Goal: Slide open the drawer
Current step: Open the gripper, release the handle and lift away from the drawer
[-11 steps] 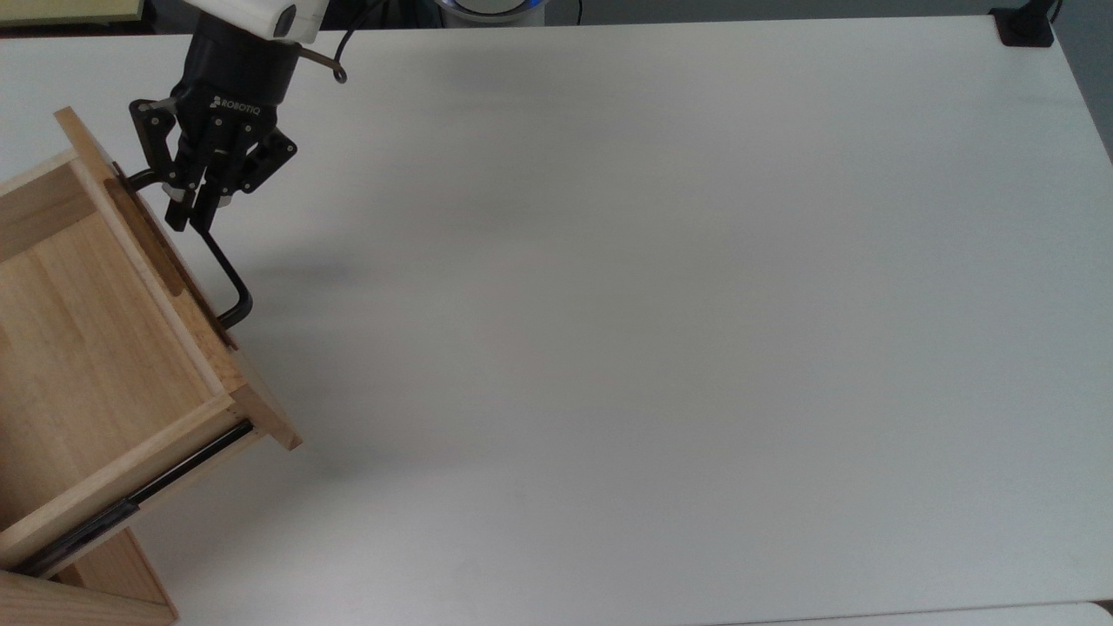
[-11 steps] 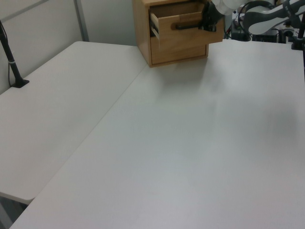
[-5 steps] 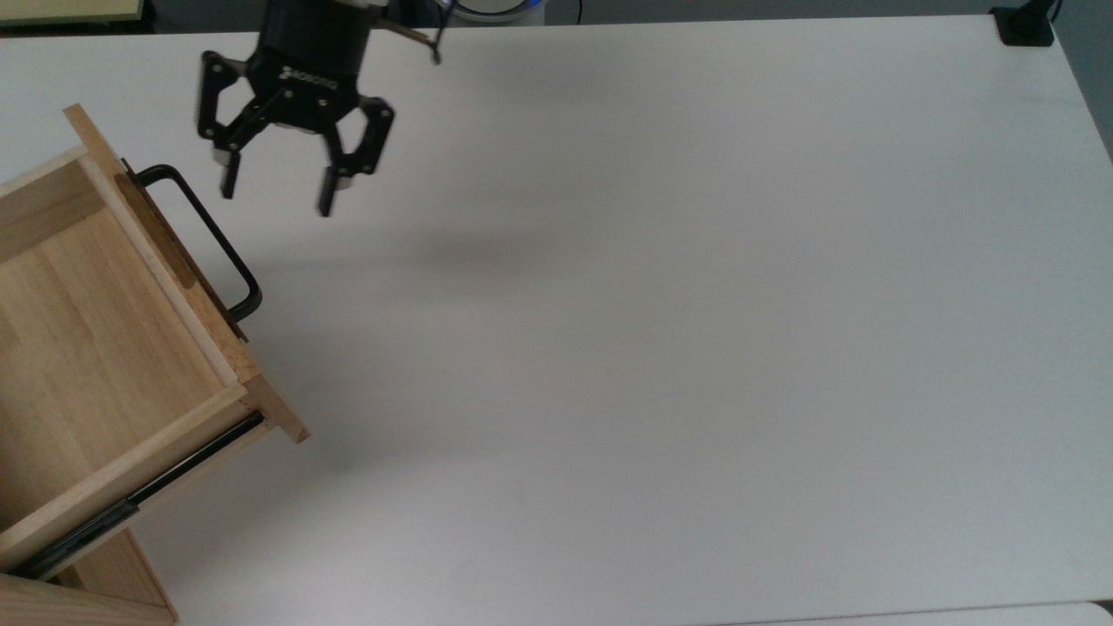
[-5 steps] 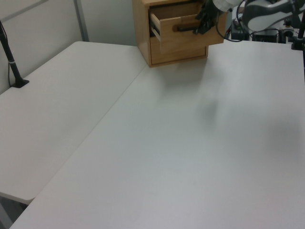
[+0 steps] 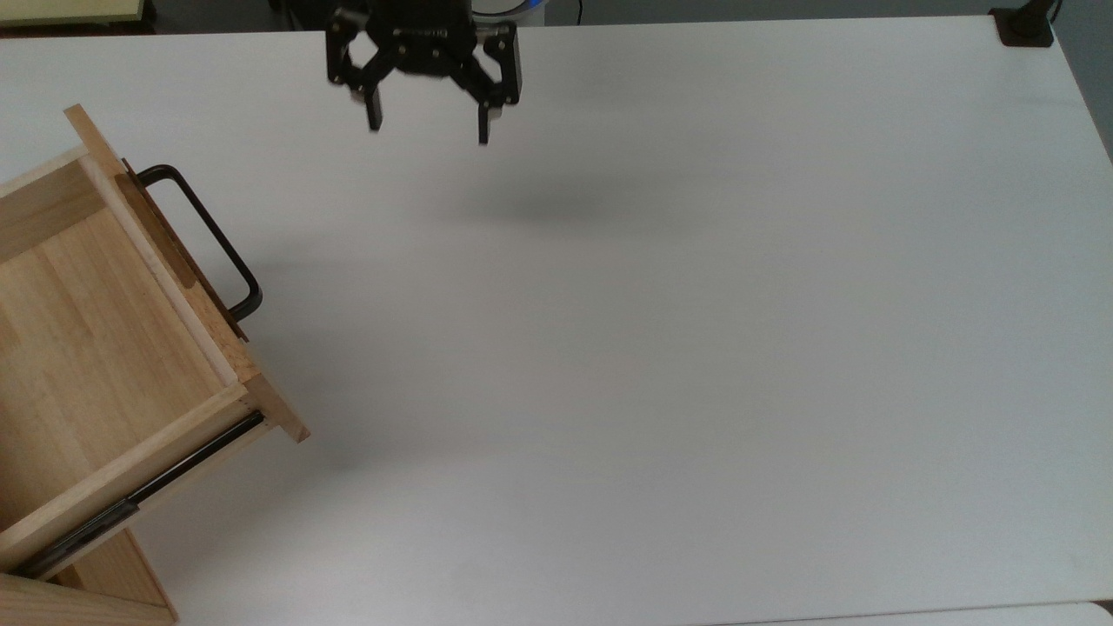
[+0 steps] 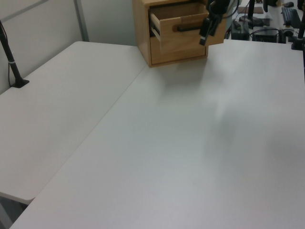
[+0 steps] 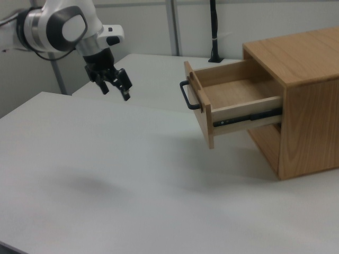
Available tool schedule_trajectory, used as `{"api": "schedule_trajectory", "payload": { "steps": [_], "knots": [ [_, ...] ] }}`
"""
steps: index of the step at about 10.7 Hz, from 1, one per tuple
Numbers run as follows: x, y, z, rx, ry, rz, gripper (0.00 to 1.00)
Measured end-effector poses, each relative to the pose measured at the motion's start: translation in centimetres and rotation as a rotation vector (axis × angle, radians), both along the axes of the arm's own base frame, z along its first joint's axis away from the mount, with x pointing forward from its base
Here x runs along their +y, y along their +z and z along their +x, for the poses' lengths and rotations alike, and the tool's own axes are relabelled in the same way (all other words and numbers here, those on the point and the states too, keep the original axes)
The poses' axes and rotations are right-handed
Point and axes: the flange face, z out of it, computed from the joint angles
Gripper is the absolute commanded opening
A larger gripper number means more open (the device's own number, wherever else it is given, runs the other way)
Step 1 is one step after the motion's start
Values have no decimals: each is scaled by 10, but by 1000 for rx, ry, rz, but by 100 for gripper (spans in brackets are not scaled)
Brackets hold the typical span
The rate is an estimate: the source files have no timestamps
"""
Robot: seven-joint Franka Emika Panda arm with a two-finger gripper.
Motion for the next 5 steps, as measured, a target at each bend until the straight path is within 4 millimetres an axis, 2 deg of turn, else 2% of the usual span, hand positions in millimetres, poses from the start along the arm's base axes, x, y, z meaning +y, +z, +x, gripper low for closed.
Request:
{"api": "schedule_trajectory", "payload": {
  "steps": [2, 5],
  "knots": [
    [1, 0, -17, 175, -45, 27, 100],
    [3, -4, -30, 279, -118, 28, 100]
  ]
}}
